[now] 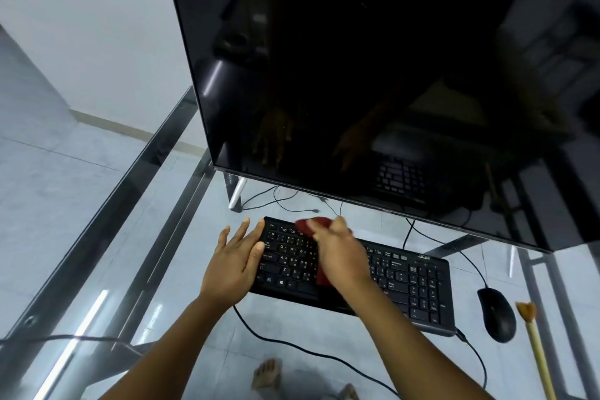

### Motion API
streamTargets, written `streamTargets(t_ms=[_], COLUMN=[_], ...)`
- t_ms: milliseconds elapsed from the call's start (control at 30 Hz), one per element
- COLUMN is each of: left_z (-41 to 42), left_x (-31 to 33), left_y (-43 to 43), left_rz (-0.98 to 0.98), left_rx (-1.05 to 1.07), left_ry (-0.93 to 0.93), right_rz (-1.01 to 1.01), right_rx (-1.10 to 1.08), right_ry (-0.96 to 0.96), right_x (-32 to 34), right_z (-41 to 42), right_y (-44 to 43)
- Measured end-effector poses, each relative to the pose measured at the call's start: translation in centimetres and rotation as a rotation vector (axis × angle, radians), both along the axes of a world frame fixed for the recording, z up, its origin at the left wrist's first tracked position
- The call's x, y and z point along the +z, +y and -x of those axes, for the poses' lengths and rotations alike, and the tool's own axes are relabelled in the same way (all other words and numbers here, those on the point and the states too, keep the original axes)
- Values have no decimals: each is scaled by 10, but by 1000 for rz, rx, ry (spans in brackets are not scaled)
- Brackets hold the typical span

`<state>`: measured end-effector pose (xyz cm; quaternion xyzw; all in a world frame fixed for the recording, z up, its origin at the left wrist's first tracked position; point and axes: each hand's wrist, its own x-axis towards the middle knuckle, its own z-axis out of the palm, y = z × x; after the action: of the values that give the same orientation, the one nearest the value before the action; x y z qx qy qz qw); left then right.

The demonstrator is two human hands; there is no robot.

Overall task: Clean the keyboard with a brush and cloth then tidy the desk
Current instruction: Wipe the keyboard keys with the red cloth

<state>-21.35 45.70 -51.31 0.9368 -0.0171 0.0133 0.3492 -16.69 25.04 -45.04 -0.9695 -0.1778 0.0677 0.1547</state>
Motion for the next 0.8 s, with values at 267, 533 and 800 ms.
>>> streamTargets(t_ms=[267, 533, 800], left_z=[-1, -2, -1], left_x=[-5, -11, -12], left_y=[-1, 0, -1], left_rz=[-96, -150, -170], left_rx=[-18, -26, -30], left_ry=[-20, -43, -38], right_rz=[43, 11, -5], right_rx=[189, 57, 33], right_ry=[-93, 20, -14], right_x=[2, -3, 3], right_z=[20, 27, 4], right_y=[3, 40, 20])
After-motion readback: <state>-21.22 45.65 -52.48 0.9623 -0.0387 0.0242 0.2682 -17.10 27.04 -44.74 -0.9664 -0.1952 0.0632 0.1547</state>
